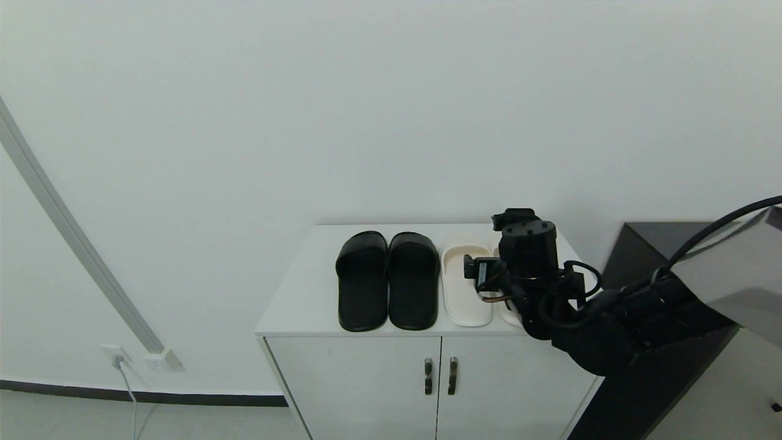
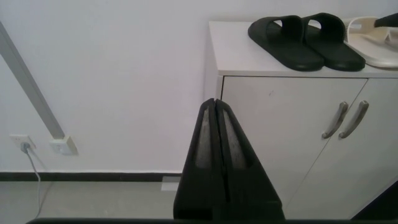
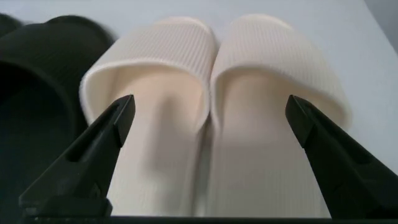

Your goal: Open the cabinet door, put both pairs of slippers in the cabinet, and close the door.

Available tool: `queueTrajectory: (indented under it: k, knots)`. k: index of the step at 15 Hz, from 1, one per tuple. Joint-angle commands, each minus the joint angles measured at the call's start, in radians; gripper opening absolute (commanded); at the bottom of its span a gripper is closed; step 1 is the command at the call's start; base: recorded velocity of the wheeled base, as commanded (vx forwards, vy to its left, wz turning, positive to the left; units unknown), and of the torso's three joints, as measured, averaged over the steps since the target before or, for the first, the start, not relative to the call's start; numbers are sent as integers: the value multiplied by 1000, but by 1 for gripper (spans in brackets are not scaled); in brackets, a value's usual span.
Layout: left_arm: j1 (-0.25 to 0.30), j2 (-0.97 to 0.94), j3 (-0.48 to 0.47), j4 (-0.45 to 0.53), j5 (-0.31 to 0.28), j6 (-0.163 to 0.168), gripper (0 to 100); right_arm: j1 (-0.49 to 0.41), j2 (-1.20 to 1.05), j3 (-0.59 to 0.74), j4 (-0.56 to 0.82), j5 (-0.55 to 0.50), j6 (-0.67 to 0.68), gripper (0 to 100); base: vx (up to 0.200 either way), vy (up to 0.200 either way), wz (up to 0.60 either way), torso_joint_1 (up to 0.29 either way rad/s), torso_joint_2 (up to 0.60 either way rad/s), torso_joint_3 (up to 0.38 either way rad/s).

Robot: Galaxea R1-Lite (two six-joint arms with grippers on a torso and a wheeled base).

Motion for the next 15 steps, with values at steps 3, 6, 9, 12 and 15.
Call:
queueTrajectory:
  k: [3,6,9,12,15]
  knots:
    - [0,1,0,0,0,0,0,-40,131,-123,-40,9,-56,100,0,0,0,0,0,0]
    - [0,1,0,0,2,-2,0,-47,186,-205,-11,9,-59,100,0,0,0,0,0,0]
    - [0,1,0,0,0,-2,0,-69,212,-251,-2,10,-59,100,0,0,0,0,0,0]
    - [0,1,0,0,2,-2,0,-81,218,-275,16,24,-59,0,0,0,0,0,0,0]
    - [0,1,0,0,2,-2,0,-81,223,-291,24,29,-59,0,0,0,0,0,0,0]
